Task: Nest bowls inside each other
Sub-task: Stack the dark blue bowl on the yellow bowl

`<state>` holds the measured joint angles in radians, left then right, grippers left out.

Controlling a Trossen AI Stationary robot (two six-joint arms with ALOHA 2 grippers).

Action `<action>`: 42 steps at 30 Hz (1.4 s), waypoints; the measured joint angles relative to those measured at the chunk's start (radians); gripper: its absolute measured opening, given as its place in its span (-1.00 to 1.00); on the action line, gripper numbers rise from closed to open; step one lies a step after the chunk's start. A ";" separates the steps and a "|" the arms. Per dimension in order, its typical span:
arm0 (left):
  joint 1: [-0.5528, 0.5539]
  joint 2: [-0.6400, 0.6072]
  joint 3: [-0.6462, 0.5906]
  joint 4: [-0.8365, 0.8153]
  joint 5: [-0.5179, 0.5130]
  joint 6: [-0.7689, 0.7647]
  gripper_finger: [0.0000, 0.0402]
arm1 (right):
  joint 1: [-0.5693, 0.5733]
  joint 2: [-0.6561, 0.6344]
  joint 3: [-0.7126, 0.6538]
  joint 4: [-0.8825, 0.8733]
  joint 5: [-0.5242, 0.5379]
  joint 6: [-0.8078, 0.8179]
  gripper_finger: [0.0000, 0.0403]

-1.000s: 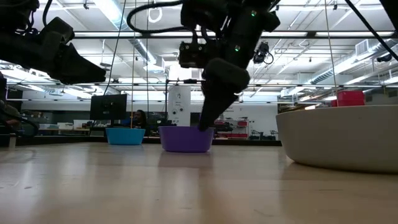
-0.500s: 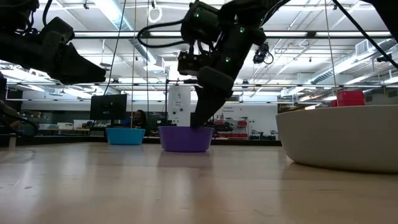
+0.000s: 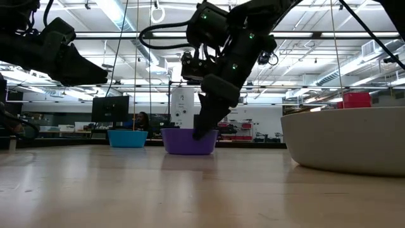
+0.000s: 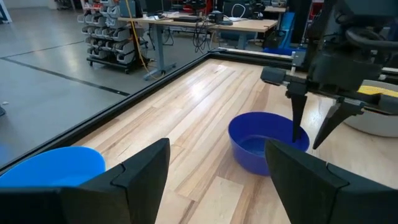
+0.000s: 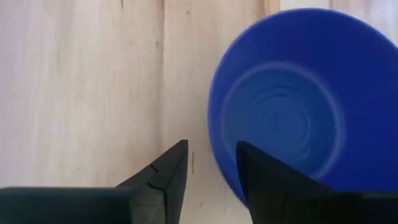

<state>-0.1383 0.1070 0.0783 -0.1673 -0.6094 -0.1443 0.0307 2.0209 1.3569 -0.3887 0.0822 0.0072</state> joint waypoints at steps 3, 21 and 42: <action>0.000 0.000 0.000 0.000 0.000 -0.002 0.36 | 0.000 0.000 -0.012 0.004 0.001 0.024 -0.46; 0.000 0.000 0.000 -0.003 0.000 -0.013 0.36 | 0.137 0.000 0.220 -0.465 0.384 0.064 -0.99; 0.000 0.075 0.000 0.006 0.002 -0.044 0.36 | 0.498 -0.011 0.417 -1.097 0.232 0.793 -0.99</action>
<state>-0.1384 0.1824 0.0780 -0.1617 -0.6079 -0.1883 0.5287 2.0096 1.7741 -1.4857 0.3145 0.8004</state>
